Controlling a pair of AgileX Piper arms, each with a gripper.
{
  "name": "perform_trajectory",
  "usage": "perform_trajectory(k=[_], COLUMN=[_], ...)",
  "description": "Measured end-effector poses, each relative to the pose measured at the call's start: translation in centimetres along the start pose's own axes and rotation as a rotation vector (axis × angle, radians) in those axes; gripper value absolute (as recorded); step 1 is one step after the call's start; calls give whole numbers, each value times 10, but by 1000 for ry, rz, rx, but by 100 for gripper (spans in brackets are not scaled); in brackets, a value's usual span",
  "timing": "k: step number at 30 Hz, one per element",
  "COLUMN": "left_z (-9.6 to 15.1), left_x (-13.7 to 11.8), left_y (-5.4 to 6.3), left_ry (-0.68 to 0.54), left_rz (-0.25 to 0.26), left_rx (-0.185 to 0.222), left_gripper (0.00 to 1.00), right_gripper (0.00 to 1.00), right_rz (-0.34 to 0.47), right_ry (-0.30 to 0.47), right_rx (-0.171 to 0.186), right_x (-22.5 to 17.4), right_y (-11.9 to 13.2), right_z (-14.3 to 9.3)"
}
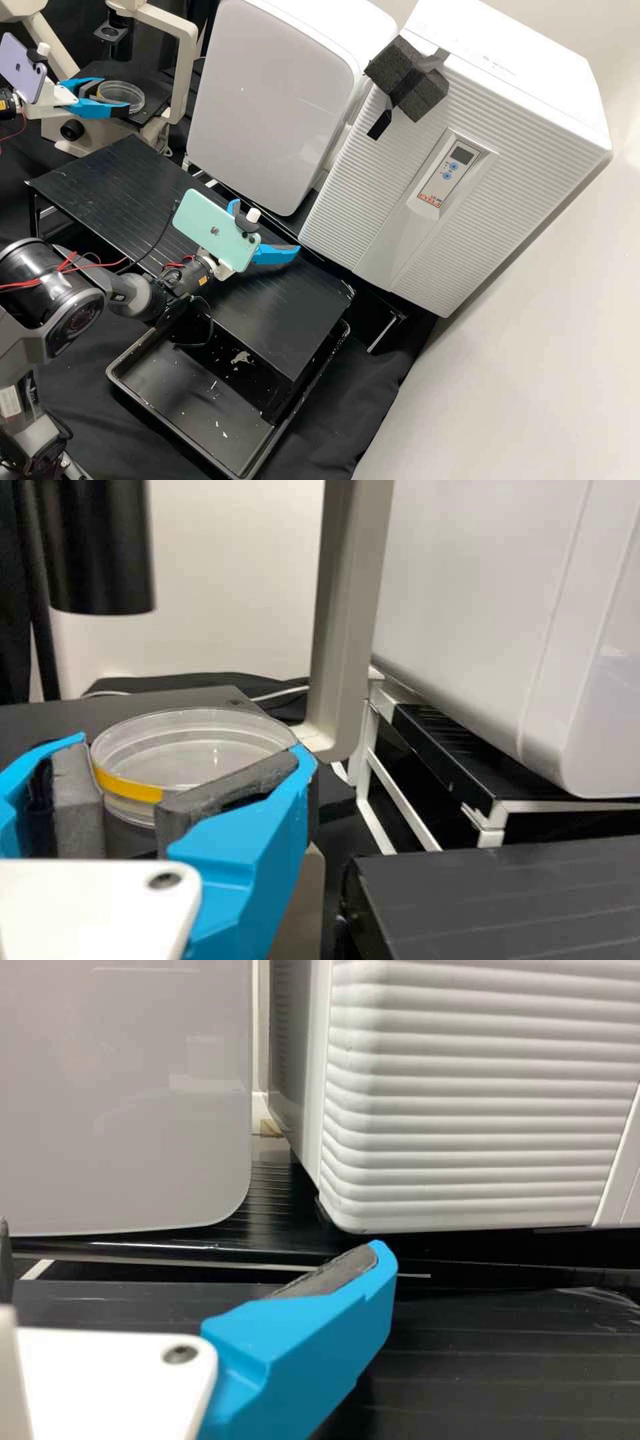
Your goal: Place the petri dish on the bench
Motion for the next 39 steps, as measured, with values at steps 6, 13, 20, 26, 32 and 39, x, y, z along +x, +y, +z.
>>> perform_trajectory(k=[6,13,20,26,32,39], left_z=[6,10,14,24,49,75], left_x=[-1,-1,-6,-18,-28,-34], left_y=[1,0,9,13,-4,-17], left_ry=[-17,-28,-33,-63,-183,-332], left_rz=[-7,-12,8,21,-39,-92], left_rx=[-6,-3,1,1,85,192], left_gripper=[0,0,0,0,0,0], right_gripper=[100,100,100,100,100,100], right_rz=[0,0,0,0,0,0], right_ry=[0,0,0,0,0,0], right_rx=[0,0,0,0,0,0], right_x=[0,0,0,0,0,0], right_y=[0,0,0,0,0,0], right_z=[0,0,0,0,0,0])
